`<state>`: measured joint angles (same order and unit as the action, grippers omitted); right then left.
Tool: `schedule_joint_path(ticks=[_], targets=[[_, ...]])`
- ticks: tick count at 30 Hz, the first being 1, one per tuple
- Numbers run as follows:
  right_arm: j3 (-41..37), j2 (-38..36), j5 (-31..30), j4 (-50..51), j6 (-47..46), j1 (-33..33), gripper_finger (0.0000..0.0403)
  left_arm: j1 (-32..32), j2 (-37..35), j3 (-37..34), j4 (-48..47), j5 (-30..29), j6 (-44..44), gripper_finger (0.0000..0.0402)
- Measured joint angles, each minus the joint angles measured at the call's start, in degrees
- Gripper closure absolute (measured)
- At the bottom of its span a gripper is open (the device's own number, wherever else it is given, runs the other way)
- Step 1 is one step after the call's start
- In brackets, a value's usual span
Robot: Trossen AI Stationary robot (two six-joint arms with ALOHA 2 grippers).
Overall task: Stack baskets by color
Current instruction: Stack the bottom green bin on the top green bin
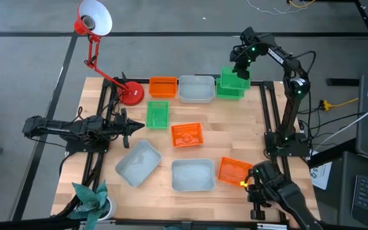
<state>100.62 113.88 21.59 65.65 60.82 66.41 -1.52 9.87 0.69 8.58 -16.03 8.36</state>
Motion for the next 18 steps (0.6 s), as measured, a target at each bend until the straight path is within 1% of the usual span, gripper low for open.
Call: schedule_joint_path(ticks=[9,18], targets=[[0.0,1.9,0.6,0.1,1.2,-1.7,0.0403,0.0,0.0,0.0,0.0,0.0,0.0,0.0401],[-1.4,1.9,0.3,-0.5,-2.5,-2.0,0.0384,0.0,0.0,0.0,0.0,0.0,0.0,0.0401]])
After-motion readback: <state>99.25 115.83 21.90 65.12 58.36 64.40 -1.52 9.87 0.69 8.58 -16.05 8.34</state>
